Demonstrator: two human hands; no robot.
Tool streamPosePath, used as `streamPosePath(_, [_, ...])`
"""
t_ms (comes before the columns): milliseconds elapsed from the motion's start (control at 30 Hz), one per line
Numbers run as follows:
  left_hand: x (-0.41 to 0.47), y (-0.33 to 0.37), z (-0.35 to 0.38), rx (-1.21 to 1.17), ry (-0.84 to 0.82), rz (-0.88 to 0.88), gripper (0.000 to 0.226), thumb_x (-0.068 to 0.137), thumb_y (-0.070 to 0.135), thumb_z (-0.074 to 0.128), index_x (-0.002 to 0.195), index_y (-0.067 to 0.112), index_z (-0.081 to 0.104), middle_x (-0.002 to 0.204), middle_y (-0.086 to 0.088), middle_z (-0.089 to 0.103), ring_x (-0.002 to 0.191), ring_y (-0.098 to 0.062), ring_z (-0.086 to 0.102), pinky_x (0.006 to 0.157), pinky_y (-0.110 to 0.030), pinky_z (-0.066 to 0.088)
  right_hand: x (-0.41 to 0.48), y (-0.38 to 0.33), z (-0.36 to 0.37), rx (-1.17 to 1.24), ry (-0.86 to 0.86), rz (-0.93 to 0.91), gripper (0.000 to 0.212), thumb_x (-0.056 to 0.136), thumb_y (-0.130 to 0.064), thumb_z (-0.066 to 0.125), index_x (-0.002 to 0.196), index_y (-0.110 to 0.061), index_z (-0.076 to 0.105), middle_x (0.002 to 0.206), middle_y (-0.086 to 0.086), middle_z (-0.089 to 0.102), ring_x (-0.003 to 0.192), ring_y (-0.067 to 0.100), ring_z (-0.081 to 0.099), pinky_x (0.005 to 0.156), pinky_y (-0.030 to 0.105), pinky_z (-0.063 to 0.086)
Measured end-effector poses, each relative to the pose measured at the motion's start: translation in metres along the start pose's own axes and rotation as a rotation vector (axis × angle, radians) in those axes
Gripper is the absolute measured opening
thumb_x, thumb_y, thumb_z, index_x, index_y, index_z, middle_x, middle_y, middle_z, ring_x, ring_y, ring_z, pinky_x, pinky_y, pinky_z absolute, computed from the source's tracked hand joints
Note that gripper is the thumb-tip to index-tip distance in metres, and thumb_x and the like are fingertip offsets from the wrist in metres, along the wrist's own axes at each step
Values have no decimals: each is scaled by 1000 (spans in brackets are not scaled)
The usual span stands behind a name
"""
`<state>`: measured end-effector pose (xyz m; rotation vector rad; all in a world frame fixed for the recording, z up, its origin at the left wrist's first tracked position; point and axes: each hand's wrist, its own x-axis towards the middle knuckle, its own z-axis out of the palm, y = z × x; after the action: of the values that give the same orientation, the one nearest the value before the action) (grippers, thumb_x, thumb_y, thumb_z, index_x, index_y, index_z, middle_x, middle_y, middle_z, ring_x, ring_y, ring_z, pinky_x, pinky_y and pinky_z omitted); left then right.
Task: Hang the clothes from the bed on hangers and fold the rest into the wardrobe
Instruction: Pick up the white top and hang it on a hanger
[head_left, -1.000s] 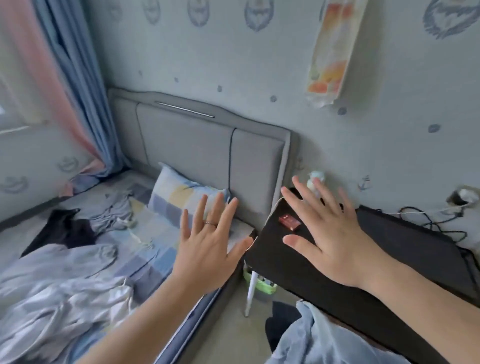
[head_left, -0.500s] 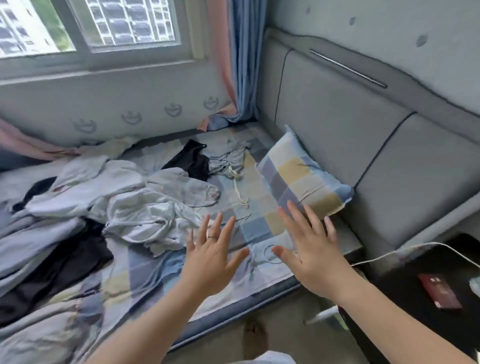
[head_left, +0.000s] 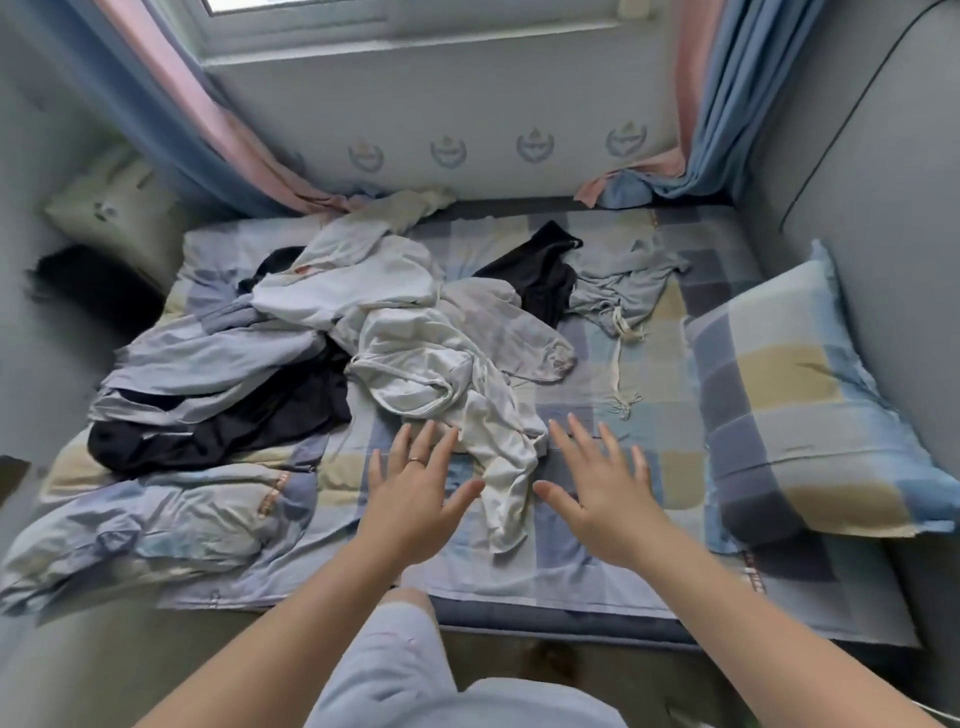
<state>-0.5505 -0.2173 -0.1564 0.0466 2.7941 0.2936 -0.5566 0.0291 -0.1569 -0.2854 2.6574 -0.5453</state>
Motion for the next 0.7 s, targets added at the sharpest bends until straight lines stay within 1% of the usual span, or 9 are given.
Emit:
streamPosePath(100, [19,-17,-3,-7,15,-53,77,93,75,22,159,38,6,169,9,-3,154,-18,-12,122,-53,-1,27,-9,0,11,-14,-5,74,96,-72,20,155,-44,-13,165,-17,-19,152,18,-19,119,54,-10])
streamPosePath(200, [46,-35,-6,-35,24,-81,74,95,72,26,159,38,8,169,8,1,154,-18,-10,122,-54,0,56,-17,0,15,5,-13,72,97,-70,23,156,-44,-12,165,-18,-18,152,17,-20,119,54,-10])
streamPosePath(367, [121,-87,-1,-27,19,-86,73,97,69,29,159,35,11,169,5,2,154,-20,-8,122,-54,-1,133,-27,9,16,72,-19,74,94,-72,18,155,-44,-12,165,-17,-18,152,17,-19,120,54,-10])
streamPosePath(433, [162,-124,4,-11,33,-88,73,96,70,28,159,37,11,169,6,3,154,-19,-9,122,-54,-1,181,-35,18,-1,106,-34,75,91,-74,16,154,-45,-15,165,-17,-18,152,17,-19,120,54,-11])
streamPosePath(500, [210,-169,11,4,31,-99,73,96,70,28,159,37,11,169,6,2,154,-18,-9,122,-54,0,241,-47,29,-26,128,-49,75,92,-73,17,154,-45,-15,165,-16,-16,152,17,-18,119,54,-11])
streamPosePath(633, [329,-269,20,-6,17,-140,74,96,70,28,159,35,13,169,6,4,154,-20,-7,122,-53,2,387,-81,58,-35,103,-50,75,94,-71,19,155,-44,-14,165,-16,-16,153,17,-17,121,52,-9])
streamPosePath(700, [394,-317,24,-15,26,-167,74,96,71,27,159,35,14,169,5,7,154,-20,-5,122,-52,4,464,-99,71,-41,83,-55,73,96,-67,22,156,-43,-12,166,-17,-14,153,15,-14,122,49,-5])
